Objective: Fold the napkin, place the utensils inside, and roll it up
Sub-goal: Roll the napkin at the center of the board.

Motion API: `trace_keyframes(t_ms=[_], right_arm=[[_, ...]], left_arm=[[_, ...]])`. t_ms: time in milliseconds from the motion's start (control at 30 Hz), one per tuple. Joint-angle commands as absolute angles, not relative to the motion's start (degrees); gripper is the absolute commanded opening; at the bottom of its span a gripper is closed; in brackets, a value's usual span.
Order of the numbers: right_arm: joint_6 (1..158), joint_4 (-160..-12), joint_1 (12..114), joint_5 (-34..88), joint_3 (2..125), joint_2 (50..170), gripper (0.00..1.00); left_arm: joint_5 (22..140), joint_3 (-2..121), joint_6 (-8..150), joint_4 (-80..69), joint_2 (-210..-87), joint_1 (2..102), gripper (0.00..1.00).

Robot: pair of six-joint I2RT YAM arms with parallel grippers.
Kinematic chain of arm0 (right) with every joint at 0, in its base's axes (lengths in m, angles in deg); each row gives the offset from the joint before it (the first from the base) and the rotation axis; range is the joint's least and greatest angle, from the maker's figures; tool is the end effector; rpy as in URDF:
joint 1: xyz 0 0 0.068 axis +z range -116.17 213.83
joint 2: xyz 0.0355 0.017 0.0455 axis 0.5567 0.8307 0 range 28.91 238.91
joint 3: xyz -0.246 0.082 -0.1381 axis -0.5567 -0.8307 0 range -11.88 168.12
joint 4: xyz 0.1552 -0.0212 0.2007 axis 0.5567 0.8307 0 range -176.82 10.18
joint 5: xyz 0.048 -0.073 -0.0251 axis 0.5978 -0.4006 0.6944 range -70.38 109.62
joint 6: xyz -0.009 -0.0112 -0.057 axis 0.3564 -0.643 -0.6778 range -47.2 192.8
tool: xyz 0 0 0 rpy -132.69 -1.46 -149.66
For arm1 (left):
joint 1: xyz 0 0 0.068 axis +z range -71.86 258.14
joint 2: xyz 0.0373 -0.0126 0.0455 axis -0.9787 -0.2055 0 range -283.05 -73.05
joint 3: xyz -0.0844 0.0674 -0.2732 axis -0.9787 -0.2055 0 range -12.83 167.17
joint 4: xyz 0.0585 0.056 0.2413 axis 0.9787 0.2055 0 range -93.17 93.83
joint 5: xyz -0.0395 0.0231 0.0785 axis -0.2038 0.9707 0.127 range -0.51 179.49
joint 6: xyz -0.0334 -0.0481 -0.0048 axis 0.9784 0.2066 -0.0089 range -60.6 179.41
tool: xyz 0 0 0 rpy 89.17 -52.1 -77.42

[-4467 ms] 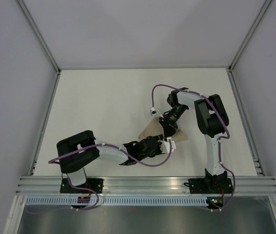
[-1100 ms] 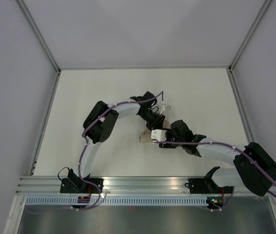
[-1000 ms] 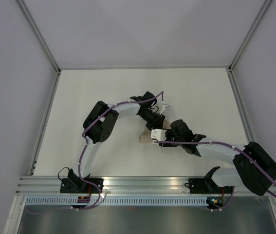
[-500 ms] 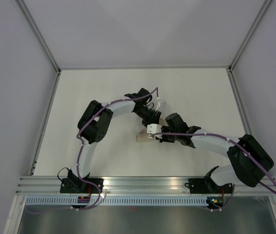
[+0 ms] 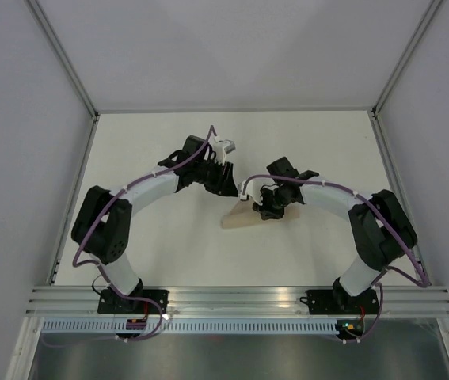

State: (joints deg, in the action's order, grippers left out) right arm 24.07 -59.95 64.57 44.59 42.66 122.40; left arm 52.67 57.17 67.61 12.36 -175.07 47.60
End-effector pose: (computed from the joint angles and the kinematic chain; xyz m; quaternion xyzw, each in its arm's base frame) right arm 0.2539 0.1719 0.1931 -0.6451 0.7052 0.1768 0.2351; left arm 0.3192 -0.2180 0.2380 0.2834 0.8456 -0.3916 0.2263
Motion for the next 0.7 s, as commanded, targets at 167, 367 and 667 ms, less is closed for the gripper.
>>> trace_keyframes(t_ms=[167, 367, 667], right_arm=[[18.31, -37.63, 59.41, 56.08, 58.33, 137.97, 0.24], [17.07, -29.70, 58.26, 56.97, 68.70, 148.34, 0.25], [18.13, -26.88, 57.82, 57.33, 75.65, 155.91, 0.25]], left_arm=[[73.40, 35.18, 74.61, -13.07, -154.19, 47.47, 0.47], [75.15, 23.92, 70.94, -24.95, -143.55, 43.01, 0.46], [94.12, 24.08, 49.15, -27.08, -147.57, 23.57, 0.51]])
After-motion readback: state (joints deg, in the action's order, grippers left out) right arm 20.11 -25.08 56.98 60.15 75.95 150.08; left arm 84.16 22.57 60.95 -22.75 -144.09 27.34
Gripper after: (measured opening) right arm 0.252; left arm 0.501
